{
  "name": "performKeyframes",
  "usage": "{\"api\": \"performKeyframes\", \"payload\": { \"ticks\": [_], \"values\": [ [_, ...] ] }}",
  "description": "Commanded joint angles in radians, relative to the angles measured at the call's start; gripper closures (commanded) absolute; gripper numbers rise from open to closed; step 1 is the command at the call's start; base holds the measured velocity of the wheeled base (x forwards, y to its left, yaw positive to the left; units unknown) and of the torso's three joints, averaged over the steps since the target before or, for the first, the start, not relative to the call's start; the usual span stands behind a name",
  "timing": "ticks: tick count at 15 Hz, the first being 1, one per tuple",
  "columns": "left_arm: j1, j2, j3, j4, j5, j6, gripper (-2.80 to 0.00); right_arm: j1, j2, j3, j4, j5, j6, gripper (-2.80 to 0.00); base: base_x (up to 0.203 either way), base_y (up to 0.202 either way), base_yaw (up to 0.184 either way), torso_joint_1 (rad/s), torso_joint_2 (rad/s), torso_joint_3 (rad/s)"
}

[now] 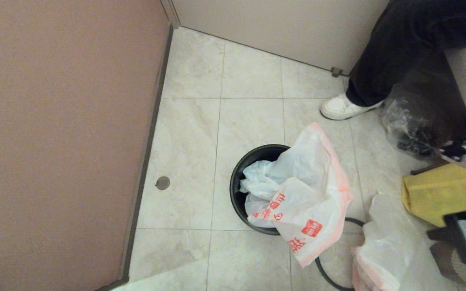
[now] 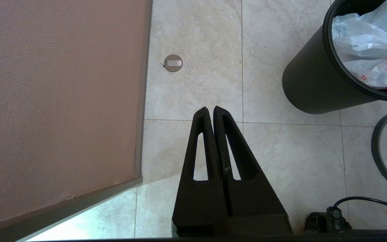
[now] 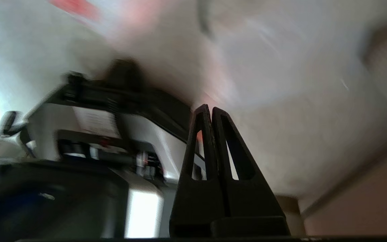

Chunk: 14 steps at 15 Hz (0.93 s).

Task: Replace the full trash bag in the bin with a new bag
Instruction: Put the new garbage bag on the trash can

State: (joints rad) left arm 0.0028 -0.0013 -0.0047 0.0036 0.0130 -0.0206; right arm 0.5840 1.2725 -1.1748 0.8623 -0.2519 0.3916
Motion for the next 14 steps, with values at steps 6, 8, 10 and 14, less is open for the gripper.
{"api": "performKeyframes", "payload": {
  "ticks": [6,8,10,14],
  "values": [
    [0.0,0.001,0.0,-0.001,0.001,-0.001,0.0,-0.394,-0.745,0.293,0.042,0.074,0.125,0.0,0.0,0.0,0.0,0.0,0.0,0.0],
    [0.0,0.001,0.0,0.0,0.001,-0.001,0.0,-0.421,-0.882,0.296,0.065,0.083,0.172,0.0,0.0,0.0,0.0,0.0,0.0,0.0],
    [0.0,0.001,0.0,0.001,0.001,-0.001,0.0,-0.455,-0.946,0.3,0.136,0.109,0.202,0.0,0.0,0.0,0.0,0.0,0.0,0.0],
    [0.0,0.001,-0.001,0.003,-0.002,-0.002,0.0,-0.509,-0.947,0.292,0.15,0.126,0.216,0.0,0.0,0.0,0.0,0.0,0.0,0.0]
  ]
}}
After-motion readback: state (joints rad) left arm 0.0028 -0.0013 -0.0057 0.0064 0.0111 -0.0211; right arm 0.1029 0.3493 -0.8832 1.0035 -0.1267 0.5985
